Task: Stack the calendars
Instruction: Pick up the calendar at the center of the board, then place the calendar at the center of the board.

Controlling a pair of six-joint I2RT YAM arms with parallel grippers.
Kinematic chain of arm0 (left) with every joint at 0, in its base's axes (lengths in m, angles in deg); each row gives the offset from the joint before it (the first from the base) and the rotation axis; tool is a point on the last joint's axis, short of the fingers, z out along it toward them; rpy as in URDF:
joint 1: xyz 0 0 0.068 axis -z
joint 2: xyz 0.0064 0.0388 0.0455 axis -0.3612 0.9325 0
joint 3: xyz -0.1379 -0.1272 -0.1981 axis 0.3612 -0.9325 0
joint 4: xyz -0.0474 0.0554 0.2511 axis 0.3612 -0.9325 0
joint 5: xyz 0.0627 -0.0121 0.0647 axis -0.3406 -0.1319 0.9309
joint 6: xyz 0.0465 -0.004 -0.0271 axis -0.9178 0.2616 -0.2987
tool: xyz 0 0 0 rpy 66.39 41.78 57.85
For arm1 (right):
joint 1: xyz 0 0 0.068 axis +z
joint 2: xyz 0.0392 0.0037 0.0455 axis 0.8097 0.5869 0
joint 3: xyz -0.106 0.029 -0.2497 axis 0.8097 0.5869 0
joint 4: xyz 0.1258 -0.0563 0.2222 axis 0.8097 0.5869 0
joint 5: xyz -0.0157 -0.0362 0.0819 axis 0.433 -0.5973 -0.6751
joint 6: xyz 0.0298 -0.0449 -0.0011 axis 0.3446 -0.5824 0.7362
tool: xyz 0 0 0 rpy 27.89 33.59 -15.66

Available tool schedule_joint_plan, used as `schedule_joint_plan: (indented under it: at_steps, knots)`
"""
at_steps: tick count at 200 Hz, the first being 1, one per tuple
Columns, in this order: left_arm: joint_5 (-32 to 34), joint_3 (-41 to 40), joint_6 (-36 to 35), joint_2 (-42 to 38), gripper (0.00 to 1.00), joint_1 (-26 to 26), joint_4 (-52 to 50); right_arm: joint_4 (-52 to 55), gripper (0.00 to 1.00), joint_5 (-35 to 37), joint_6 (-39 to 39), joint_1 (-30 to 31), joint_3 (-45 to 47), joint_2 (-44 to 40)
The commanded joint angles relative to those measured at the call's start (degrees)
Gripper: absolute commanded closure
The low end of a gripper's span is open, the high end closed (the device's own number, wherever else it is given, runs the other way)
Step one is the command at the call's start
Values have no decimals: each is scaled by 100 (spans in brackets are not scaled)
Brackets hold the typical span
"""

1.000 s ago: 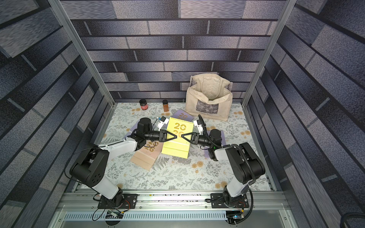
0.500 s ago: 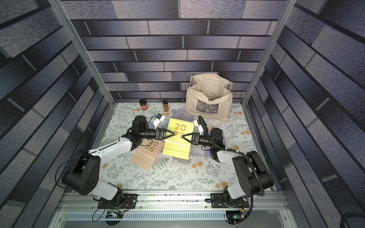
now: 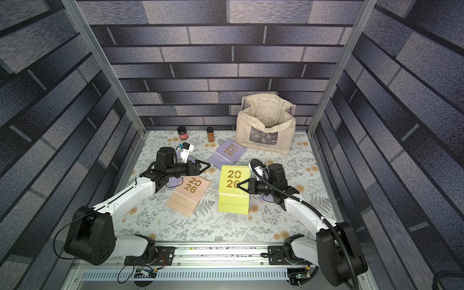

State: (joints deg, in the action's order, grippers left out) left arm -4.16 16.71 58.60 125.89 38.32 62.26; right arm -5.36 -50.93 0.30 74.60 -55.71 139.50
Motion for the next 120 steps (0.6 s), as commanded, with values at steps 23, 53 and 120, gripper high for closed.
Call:
schedule_joint_plan:
  at_steps: [23, 53, 120]
  knots:
    - [483, 28, -425, -326, 0, 7, -403, 167, 100, 307, -203, 149, 247, 337]
    - [373, -26, -342, -351, 0, 8, -328, -404, 100, 245, 35, 394, 335, 906]
    - [317, -96, -337, -461, 0, 6, -378, -1196, 100, 557, 483, 573, 706, 1355]
